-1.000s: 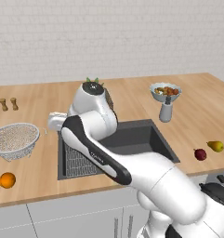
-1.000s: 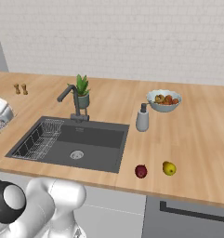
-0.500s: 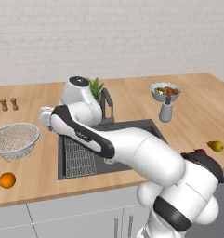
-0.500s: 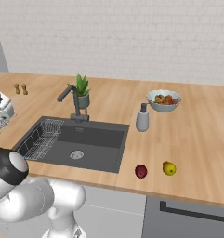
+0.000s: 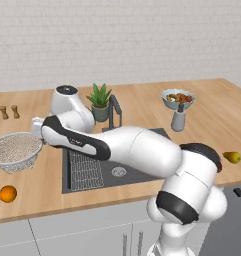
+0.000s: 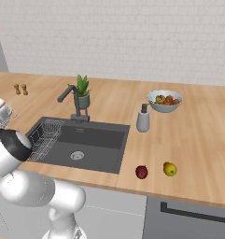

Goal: Put the colander in the sink, put the pear, pear, orange in the colander, and turn on the sink faucet and pour water over the colander.

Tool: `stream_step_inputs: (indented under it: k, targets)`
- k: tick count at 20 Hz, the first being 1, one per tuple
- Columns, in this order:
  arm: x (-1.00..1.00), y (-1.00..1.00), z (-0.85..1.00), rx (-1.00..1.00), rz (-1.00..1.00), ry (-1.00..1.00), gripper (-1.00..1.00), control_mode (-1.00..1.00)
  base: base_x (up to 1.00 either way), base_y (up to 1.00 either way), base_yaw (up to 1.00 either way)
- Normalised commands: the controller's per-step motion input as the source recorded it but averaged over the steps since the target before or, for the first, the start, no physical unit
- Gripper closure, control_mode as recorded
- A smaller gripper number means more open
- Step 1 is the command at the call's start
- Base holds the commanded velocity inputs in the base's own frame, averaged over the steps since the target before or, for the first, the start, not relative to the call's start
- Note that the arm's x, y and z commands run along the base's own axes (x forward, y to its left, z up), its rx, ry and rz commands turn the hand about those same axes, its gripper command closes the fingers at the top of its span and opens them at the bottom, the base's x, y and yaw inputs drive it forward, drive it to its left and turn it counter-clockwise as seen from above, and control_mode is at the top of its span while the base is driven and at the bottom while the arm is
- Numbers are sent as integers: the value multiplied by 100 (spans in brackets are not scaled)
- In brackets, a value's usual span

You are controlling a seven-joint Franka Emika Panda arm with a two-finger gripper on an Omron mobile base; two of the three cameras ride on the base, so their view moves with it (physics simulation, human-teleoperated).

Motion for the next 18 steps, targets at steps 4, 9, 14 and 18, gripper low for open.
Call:
stream_step_inputs:
  k: [4,9,14,18]
  targets:
    - [9,17,-34,0,-9,4,-100,-100,0,0,0]
    - [19,18,-33,0,-9,1,-100,-100,0,0,0]
    - [45,17,-25,0,-5,0,-100,-100,0,0,0]
    - [62,24,-12,0,-3,1,-100,-100,0,0,0]
